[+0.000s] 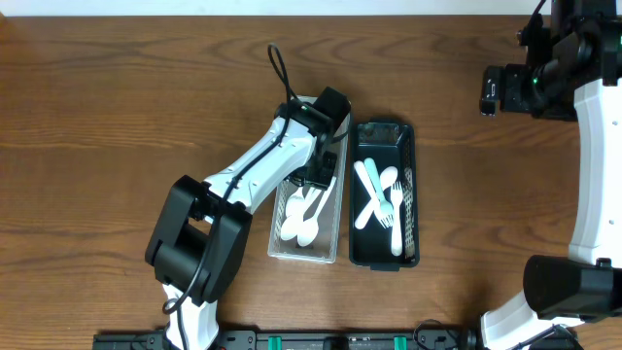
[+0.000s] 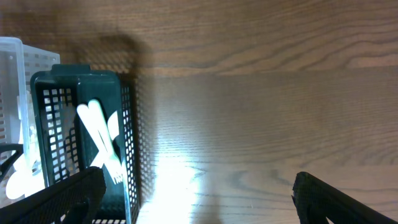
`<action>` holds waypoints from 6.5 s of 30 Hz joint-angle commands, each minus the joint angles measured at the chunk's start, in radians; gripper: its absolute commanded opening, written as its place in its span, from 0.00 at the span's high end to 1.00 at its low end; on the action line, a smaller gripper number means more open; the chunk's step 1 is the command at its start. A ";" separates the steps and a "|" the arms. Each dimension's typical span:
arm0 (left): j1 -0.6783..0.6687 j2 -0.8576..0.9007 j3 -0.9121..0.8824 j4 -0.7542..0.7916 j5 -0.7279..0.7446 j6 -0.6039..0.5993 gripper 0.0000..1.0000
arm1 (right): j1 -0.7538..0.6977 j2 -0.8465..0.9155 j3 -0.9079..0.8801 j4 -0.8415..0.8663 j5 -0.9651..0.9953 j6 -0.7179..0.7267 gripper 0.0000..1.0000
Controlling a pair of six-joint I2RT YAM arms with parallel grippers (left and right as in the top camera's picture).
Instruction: Pack container
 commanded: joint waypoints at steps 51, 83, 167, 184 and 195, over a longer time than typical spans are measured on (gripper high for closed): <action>0.493 -0.745 -0.437 0.554 -0.080 0.352 0.02 | 0.102 -0.516 -1.104 1.311 0.220 -0.098 0.01; 0.432 -1.810 -1.040 0.439 -0.082 0.345 0.02 | 0.160 -1.420 -1.654 0.684 0.202 -0.097 0.01; 0.473 -1.982 -1.136 0.224 -0.036 0.349 0.02 | 0.150 -1.769 -2.072 1.478 -0.001 -0.232 0.01; 0.486 -1.984 -1.492 0.885 -0.037 0.372 0.02 | 0.150 -1.769 -2.072 1.478 -0.001 -0.232 0.01; 0.486 -1.984 -1.492 0.885 -0.037 0.372 0.02 | 0.150 -1.769 -2.072 1.478 -0.001 -0.232 0.01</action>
